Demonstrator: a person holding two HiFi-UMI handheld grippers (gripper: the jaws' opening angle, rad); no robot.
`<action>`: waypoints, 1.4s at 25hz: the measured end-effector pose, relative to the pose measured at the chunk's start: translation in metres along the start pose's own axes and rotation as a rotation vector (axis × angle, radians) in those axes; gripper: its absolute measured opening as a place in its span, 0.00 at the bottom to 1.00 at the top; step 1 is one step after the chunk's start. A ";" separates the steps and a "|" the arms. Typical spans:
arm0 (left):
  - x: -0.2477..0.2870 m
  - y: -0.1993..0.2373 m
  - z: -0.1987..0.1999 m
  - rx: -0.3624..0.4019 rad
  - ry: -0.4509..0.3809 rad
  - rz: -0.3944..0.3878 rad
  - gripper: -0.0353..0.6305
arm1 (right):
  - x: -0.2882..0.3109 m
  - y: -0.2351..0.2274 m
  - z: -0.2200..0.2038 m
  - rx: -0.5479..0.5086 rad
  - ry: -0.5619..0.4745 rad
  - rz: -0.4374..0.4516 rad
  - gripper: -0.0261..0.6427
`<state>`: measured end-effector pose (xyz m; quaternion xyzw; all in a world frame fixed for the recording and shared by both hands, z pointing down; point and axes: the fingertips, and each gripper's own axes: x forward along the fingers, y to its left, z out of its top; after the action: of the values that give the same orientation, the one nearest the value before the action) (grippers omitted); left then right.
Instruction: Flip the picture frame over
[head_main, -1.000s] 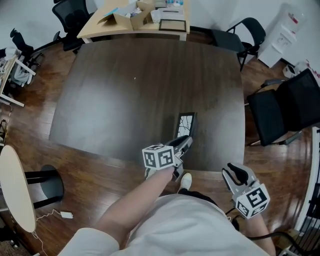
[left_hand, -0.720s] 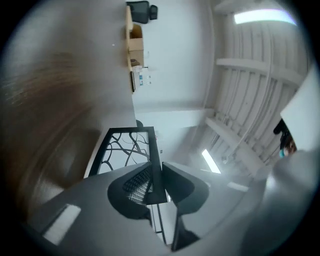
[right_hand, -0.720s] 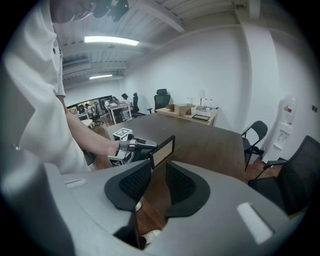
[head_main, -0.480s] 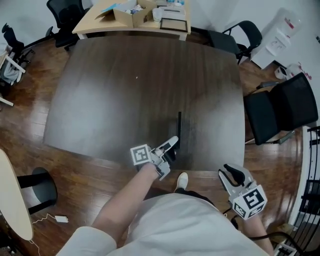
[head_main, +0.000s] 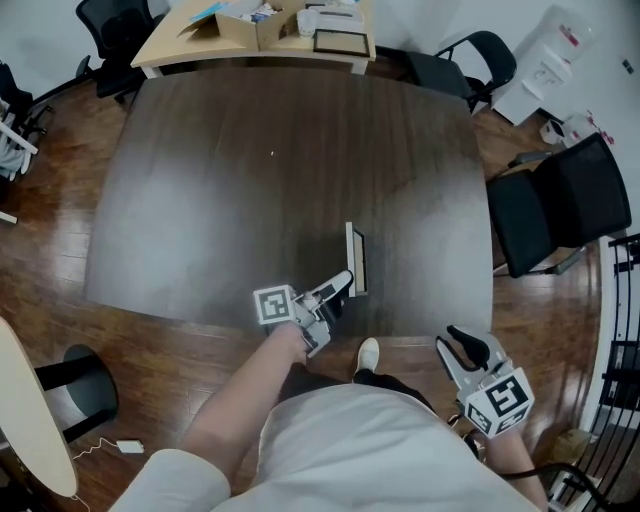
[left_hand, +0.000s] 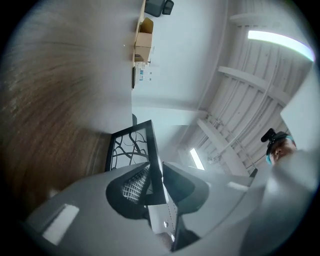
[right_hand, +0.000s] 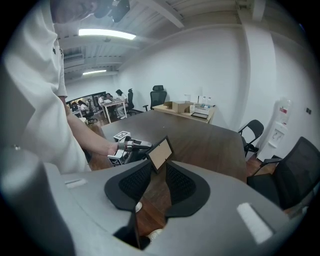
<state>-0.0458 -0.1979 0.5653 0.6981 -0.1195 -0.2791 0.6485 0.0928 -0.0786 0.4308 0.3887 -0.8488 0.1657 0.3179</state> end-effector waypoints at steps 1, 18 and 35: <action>-0.002 0.001 0.001 0.002 0.009 0.007 0.16 | 0.000 0.001 0.000 0.003 0.002 -0.004 0.18; -0.022 0.029 0.019 0.156 0.203 0.214 0.19 | -0.008 0.029 -0.012 0.108 -0.003 -0.106 0.18; -0.028 0.072 0.051 0.481 0.334 0.774 0.20 | -0.027 0.073 -0.046 0.227 -0.021 -0.181 0.18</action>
<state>-0.0824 -0.2356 0.6421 0.7677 -0.3258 0.1340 0.5353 0.0696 0.0075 0.4441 0.4987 -0.7895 0.2269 0.2766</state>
